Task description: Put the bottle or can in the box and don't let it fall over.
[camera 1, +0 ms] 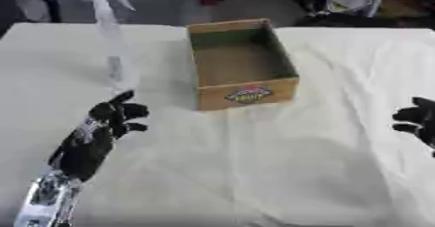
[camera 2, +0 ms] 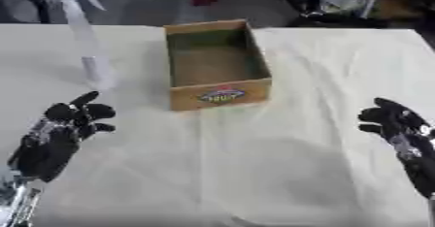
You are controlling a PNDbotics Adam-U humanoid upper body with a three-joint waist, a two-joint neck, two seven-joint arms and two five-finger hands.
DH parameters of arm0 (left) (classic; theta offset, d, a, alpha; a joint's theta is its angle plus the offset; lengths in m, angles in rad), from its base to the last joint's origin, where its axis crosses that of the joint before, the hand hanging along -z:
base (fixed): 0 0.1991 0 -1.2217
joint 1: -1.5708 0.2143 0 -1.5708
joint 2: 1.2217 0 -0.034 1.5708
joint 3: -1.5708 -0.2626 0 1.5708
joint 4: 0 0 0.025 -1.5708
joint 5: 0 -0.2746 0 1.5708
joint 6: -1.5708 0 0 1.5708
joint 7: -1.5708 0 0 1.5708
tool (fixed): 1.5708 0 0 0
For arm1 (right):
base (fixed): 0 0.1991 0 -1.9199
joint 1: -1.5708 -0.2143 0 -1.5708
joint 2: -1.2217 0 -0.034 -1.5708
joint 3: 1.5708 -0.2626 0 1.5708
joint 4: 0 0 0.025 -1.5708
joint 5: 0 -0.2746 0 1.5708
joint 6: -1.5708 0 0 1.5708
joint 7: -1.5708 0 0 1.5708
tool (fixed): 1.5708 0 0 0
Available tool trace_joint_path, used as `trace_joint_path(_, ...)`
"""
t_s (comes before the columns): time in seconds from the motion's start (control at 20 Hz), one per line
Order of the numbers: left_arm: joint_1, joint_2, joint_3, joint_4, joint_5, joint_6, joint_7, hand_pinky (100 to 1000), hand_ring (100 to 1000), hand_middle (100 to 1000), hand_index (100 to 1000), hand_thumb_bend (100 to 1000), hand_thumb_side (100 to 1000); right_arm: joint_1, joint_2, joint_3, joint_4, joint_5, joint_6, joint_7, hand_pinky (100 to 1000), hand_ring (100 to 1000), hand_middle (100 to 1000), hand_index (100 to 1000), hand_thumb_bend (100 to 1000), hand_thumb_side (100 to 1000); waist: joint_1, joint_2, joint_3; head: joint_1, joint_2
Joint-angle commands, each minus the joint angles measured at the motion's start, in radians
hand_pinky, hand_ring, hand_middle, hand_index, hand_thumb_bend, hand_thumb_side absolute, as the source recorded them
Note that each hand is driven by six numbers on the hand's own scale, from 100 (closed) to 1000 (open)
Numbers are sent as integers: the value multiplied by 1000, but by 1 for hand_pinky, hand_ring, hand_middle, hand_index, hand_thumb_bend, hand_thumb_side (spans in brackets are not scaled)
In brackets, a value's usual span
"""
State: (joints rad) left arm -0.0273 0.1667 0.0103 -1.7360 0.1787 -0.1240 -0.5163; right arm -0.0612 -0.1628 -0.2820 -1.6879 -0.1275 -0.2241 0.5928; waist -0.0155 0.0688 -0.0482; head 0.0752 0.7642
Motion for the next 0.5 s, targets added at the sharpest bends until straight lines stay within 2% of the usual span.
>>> trace_joint_path(0.05, -10, 6, 4, -19, 1, 2, 5, 773, 855, 754, 983, 222, 986, -9, -13, -1, -17, 2, -2, 0, 783, 802, 727, 886, 100, 553, 0, -14, -1, -1, 6)
trace_joint_path(0.35, -17, 28, 13, -23, 2, 1, 25, 770, 854, 750, 978, 206, 968, -8, -13, 0, -17, 3, -2, 2, 784, 802, 727, 886, 100, 553, 1, -15, -3, 0, 6)
trace_joint_path(0.5, -28, 73, 27, -34, 5, -13, 57, 772, 857, 753, 975, 168, 913, -8, -13, -1, -17, 3, -2, 2, 783, 802, 727, 886, 100, 553, 3, -17, -5, -5, 6)
